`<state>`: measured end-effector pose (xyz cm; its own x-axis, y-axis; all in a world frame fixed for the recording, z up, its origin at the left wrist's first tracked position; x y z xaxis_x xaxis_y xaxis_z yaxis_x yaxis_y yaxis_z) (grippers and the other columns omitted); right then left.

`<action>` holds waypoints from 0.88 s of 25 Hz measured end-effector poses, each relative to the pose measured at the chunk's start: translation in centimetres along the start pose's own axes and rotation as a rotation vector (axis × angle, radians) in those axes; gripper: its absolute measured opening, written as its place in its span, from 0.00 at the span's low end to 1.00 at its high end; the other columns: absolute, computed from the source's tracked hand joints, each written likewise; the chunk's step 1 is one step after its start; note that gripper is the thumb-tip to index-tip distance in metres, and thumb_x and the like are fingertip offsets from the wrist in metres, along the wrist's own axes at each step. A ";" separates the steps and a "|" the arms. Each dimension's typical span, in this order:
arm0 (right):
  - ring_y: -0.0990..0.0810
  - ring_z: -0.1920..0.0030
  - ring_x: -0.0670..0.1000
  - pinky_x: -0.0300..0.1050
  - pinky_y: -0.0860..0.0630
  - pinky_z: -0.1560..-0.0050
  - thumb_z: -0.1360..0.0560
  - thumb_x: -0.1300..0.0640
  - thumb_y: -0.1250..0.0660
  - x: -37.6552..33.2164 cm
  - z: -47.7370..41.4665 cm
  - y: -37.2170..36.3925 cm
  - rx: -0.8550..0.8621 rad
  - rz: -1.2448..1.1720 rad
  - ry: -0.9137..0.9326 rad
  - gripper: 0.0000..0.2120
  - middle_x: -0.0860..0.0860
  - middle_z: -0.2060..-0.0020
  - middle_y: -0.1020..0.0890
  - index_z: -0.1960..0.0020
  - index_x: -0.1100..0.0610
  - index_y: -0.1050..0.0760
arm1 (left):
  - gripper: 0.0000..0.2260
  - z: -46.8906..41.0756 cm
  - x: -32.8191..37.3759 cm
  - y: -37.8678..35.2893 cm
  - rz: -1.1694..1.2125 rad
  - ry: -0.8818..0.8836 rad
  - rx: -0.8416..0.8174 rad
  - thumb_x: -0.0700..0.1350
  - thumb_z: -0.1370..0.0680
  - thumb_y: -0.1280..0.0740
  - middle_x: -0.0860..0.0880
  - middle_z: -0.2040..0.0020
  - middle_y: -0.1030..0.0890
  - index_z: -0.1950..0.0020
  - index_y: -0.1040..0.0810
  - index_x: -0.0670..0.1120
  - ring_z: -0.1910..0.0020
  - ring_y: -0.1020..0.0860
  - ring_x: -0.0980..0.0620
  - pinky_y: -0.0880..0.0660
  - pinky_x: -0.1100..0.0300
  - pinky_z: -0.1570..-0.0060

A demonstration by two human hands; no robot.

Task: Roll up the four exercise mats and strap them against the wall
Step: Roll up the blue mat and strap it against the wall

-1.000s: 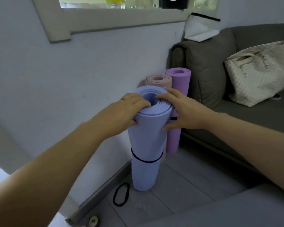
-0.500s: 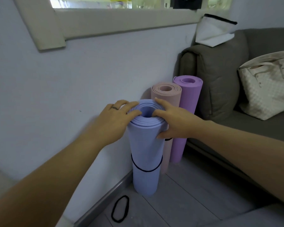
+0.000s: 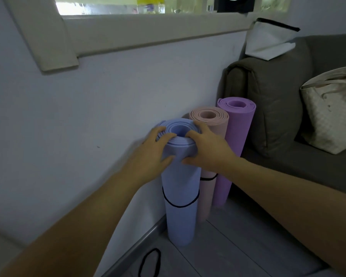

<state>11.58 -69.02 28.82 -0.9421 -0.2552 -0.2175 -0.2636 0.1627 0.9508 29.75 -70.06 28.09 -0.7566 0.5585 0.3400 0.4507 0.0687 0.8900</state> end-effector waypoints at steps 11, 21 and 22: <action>0.31 0.33 0.62 0.54 0.27 0.43 0.31 0.41 0.28 0.7 0.3 1.3 -0.104 0.051 -0.039 0.46 0.54 0.22 0.54 0.23 0.47 0.52 | 0.37 1.7 1.0 0.4 -0.192 0.142 -0.125 0.52 0.21 0.37 0.49 0.22 0.61 0.23 0.61 0.55 0.29 0.36 0.42 0.32 0.50 0.36; 0.42 0.26 0.63 0.61 0.36 0.33 0.27 0.53 0.28 -4.2 10.2 -2.0 0.264 -0.035 -0.211 0.32 0.60 0.26 0.38 0.27 0.57 0.35 | 0.23 14.9 0.9 2.2 0.009 0.027 -0.142 0.51 0.20 0.39 0.51 0.30 0.33 0.26 0.38 0.51 0.38 0.28 0.49 0.31 0.56 0.40; 0.38 0.28 0.63 0.60 0.33 0.35 0.28 0.55 0.28 -5.0 11.6 -3.0 0.302 -0.061 -0.219 0.29 0.61 0.28 0.35 0.30 0.59 0.31 | 0.22 16.5 0.4 2.0 0.013 0.036 -0.156 0.51 0.20 0.39 0.52 0.30 0.32 0.26 0.37 0.52 0.38 0.27 0.51 0.31 0.58 0.41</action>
<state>14.67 -57.19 24.52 -0.9363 -0.0684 -0.3444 -0.3386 0.4356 0.8340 38.22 -56.07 25.02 -0.7691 0.5282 0.3599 0.3834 -0.0692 0.9210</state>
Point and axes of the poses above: each hand's wrist, its own z-axis away from the middle knuckle, its own y-axis out of the back of the hand, x = y × z, the point moved 1 cm from there along -z, towards the middle knuckle
